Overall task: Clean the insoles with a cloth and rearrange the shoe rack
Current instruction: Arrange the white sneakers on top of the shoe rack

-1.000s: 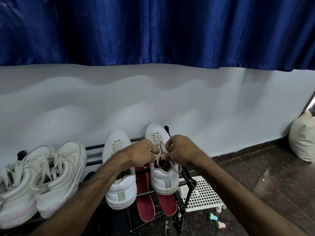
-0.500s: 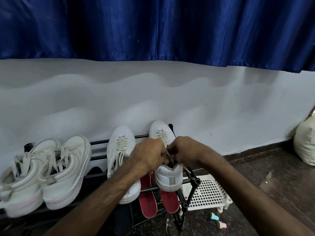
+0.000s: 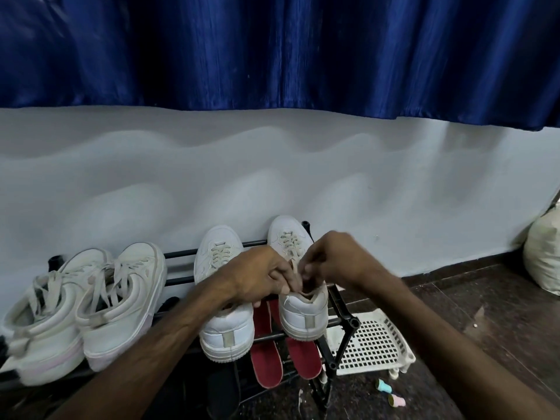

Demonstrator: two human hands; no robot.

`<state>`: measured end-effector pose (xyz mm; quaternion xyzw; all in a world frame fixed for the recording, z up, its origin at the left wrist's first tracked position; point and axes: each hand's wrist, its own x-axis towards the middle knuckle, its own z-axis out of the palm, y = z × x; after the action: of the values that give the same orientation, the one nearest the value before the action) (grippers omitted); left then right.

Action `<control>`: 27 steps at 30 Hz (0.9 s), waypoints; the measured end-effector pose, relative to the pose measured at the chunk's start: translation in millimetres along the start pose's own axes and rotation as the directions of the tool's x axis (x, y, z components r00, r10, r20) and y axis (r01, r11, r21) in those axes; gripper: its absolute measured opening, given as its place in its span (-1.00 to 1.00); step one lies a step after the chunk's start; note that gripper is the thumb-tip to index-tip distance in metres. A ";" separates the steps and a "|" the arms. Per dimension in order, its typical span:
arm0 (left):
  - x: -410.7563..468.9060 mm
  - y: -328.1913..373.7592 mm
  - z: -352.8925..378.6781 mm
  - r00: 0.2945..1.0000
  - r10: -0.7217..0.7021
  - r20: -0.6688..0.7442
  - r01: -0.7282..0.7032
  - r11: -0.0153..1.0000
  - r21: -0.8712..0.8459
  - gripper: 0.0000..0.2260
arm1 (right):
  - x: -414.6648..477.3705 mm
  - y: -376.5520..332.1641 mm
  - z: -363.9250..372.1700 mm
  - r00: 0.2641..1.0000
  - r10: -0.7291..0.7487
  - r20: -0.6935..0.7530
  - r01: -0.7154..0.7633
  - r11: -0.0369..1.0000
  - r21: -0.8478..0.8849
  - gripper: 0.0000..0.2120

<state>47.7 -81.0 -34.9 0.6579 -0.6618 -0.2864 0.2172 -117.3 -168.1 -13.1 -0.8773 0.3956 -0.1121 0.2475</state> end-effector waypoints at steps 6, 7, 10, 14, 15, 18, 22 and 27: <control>-4.7 3.1 -1.8 0.995 0.085 -0.054 -0.078 0.990 0.118 -0.78 | -8.4 8.3 -13.8 0.996 0.066 0.054 -0.049 0.960 -0.276 -0.95; -5.2 5.1 -4.0 0.988 0.092 -0.128 -0.074 0.987 0.144 -0.78 | -8.7 7.1 -8.5 0.990 0.080 0.112 -0.045 0.957 -0.286 -0.93; -5.2 8.4 -9.9 0.937 0.095 -0.336 -0.013 0.971 0.240 -0.80 | -6.0 -2.0 3.6 0.997 0.024 0.069 0.001 0.942 -0.336 -0.92; -8.4 9.1 -16.5 0.915 0.055 -0.400 0.061 0.960 0.272 -0.79 | -4.8 -7.1 10.9 0.998 -0.018 0.067 0.037 0.956 -0.290 -0.92; -10.7 8.9 -21.5 0.890 0.051 -0.453 0.073 0.965 0.252 -0.80 | -3.3 -5.3 9.2 0.999 -0.031 -0.039 0.019 0.959 -0.284 -0.93; -19.9 -1.3 -41.5 0.777 -0.006 -0.630 0.134 0.979 0.155 -0.86 | 5.6 5.6 3.0 0.938 -0.121 -0.326 0.059 0.979 -0.193 -0.87; -35.0 -36.6 -56.9 0.779 -0.220 -0.587 0.355 0.926 0.124 -0.75 | 8.4 17.7 13.2 0.983 -0.176 -0.057 0.178 0.983 0.038 -0.59; -51.1 -62.9 -59.3 0.793 -0.374 -0.481 0.467 0.880 0.086 -0.67 | 15.0 14.8 16.8 0.954 -0.289 -0.075 0.265 0.936 -0.233 -0.77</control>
<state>136.1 -33.8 -28.2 0.8553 -0.4547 -0.0992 0.2276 -110.3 -181.9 -35.2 -0.9389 0.2909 -0.1486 0.1086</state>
